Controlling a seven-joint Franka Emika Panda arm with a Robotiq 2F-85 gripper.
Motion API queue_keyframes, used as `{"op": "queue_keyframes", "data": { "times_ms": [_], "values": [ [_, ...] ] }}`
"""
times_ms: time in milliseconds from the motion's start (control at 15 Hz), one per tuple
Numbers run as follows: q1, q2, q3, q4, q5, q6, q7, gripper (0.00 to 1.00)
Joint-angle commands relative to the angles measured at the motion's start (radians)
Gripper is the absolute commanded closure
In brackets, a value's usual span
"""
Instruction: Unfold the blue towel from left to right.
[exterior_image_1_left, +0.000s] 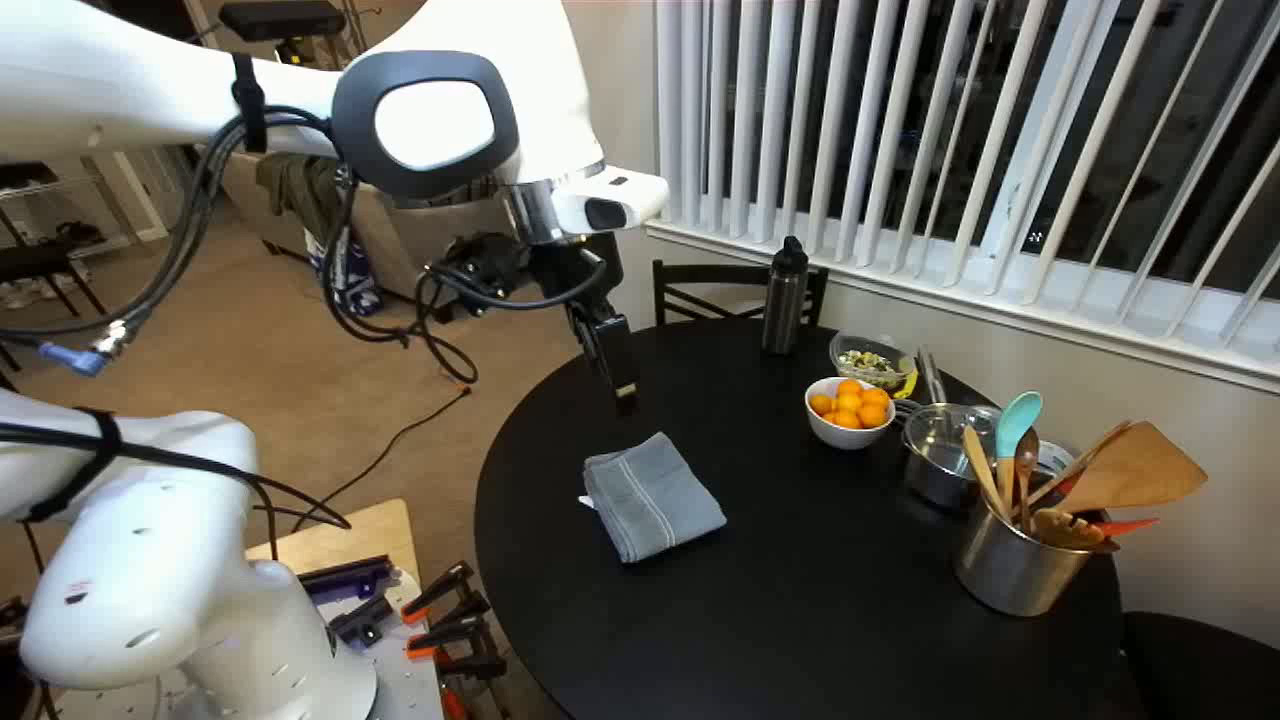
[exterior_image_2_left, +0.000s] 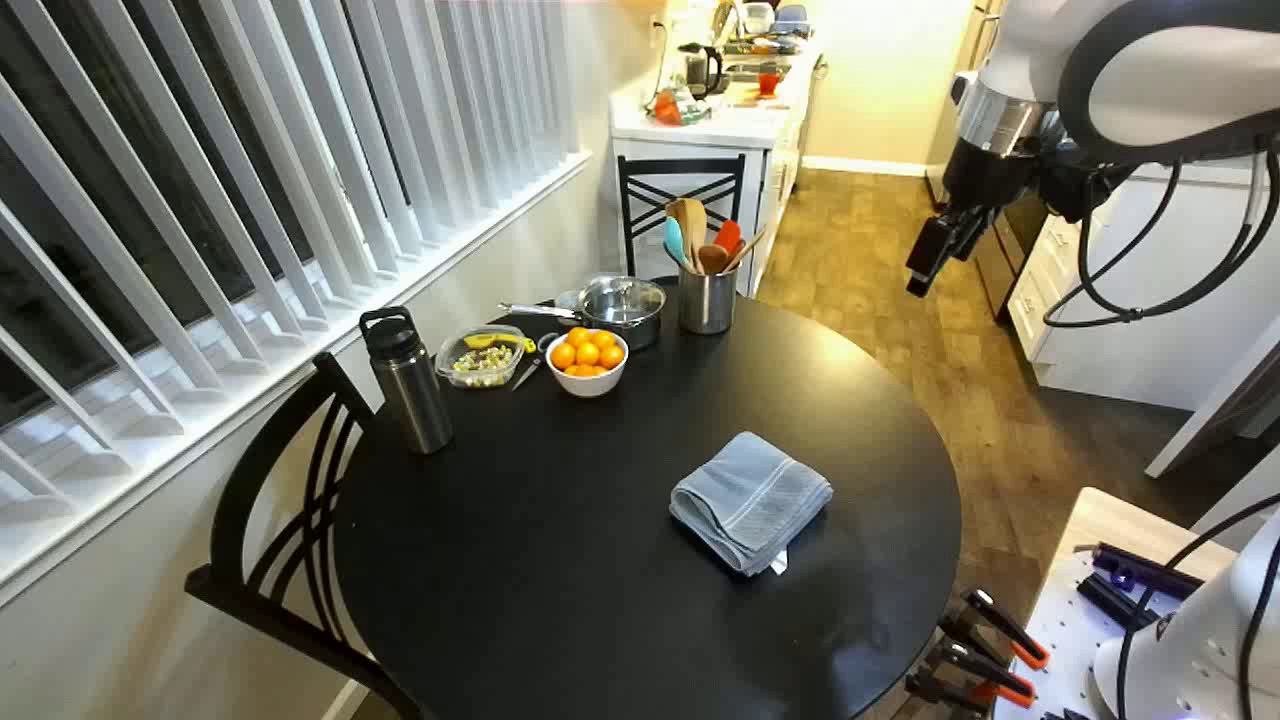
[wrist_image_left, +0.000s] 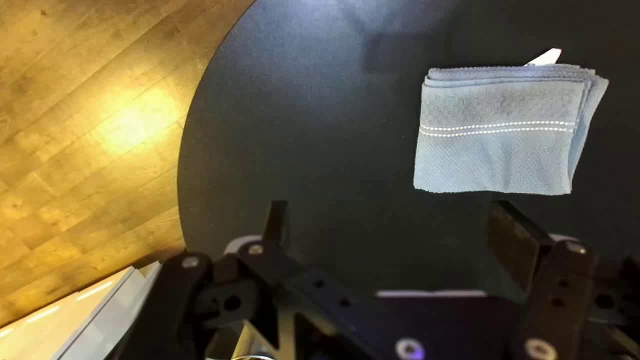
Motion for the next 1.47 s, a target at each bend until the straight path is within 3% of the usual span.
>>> {"op": "queue_keyframes", "data": {
  "times_ms": [0, 400, 667, 933, 1067, 1200, 1400],
  "values": [
    [0.011, 0.001, -0.008, 0.002, -0.006, -0.003, 0.005, 0.00],
    [0.012, 0.011, 0.010, 0.014, -0.010, -0.005, 0.029, 0.00],
    [0.002, 0.104, 0.171, 0.063, -0.078, 0.036, 0.289, 0.00],
    [0.036, 0.200, 0.351, 0.107, -0.167, 0.034, 0.546, 0.00],
    [0.057, 0.267, 0.400, 0.146, -0.203, 0.015, 0.642, 0.00],
    [0.088, 0.340, 0.419, 0.181, -0.224, -0.002, 0.695, 0.00],
    [0.174, 0.432, 0.375, 0.206, -0.164, -0.006, 0.563, 0.00]
  ]
}}
